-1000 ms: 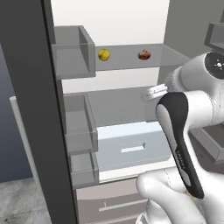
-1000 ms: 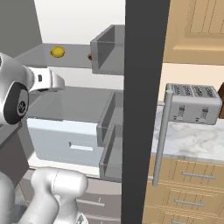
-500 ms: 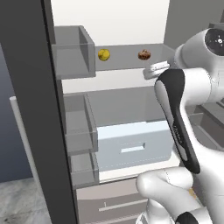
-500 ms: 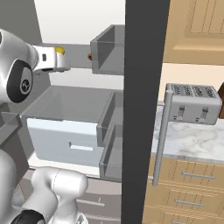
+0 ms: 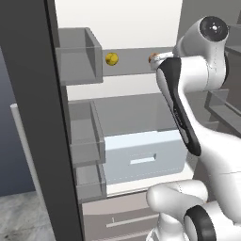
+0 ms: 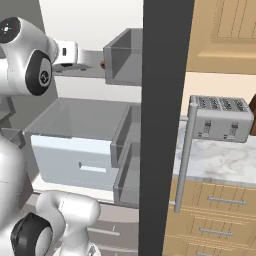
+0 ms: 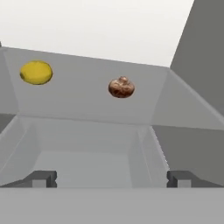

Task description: Gather the lemon and mushroom from the fridge and place them on a tray on the dining counter. Then gather the steak and fish from the fridge and place them on the other tray.

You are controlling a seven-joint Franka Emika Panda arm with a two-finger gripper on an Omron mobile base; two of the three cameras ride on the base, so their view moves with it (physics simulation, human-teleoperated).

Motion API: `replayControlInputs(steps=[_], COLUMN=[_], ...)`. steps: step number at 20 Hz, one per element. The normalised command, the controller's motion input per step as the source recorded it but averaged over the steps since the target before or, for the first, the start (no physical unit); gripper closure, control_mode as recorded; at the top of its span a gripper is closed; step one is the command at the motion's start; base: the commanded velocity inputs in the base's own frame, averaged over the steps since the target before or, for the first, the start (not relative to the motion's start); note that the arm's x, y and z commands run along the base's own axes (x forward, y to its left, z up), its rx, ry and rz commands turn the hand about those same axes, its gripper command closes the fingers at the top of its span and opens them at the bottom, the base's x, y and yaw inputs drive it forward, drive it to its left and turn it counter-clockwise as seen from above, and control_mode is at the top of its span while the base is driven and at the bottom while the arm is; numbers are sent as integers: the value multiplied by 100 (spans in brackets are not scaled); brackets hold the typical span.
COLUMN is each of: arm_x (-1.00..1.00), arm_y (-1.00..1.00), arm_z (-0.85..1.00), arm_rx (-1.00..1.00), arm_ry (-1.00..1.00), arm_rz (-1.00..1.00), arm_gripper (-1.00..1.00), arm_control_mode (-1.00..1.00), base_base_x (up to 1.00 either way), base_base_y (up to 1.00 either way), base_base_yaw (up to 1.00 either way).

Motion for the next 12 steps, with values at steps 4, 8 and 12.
replayControlInputs(steps=[4, 8, 12], arm_x=[66, 63, 53], arm_y=[-16, -18, -10], arm_z=[-9, -8, -16], arm_rx=[0, 0, 0], arm_ry=[3, 3, 3], arm_rz=[0, 0, 0], arm_gripper=[-100, -100, -100], arm_control_mode=[-100, -100, -100], base_base_x=[0, 0, 0], base_base_y=[0, 0, 0], base_base_yaw=[0, 0, 0])
